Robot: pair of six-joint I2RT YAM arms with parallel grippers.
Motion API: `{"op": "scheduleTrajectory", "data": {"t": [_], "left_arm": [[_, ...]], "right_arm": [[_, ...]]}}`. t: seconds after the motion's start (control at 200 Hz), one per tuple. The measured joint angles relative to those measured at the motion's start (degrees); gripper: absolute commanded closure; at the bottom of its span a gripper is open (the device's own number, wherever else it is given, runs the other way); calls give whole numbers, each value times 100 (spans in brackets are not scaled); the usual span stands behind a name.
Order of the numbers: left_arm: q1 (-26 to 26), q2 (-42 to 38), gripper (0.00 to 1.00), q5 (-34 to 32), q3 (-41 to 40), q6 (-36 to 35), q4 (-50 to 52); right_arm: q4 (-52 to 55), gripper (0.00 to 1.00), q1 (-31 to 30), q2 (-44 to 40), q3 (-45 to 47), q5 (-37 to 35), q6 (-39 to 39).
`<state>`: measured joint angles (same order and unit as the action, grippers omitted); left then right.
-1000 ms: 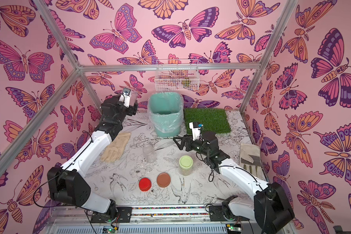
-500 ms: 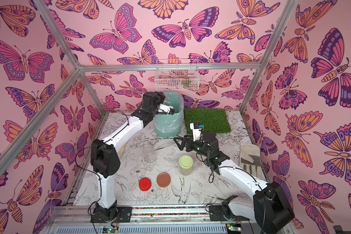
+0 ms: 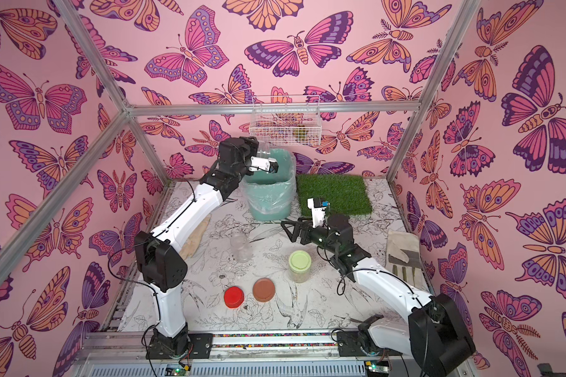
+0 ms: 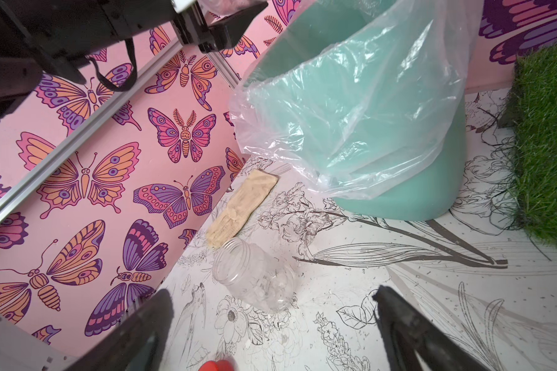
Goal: Empty moldy peanuts from jars
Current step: Pour the moldy peanuts from the jar into the trash bin, then place the jar at the center of the board.
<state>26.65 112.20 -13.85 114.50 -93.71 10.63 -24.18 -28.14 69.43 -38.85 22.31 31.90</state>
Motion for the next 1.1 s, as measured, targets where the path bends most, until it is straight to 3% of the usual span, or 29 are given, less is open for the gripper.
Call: {"op": "scheduleTrajectory", "data": {"t": [0.205,0.451,0.736,0.916,1.101], "left_arm": [[-142,-575,100,332,-153,1690,282],[-437,-2057,100,1416,-1908,3469,208],[-688,-3285,100,3141,-3965,4192,201],[-693,-3792,100,3891,-4500,4411,181],[-693,-4240,100,4570,-4874,4621,155]], "right_arm": [[109,0,0,-2,-133,2,-2],[750,3,2,-109,-824,46,-195],[2022,11,2,-83,-2413,612,-544],[3018,15,-177,417,-3414,887,-879],[3604,18,-437,944,-3641,909,-944]]}}
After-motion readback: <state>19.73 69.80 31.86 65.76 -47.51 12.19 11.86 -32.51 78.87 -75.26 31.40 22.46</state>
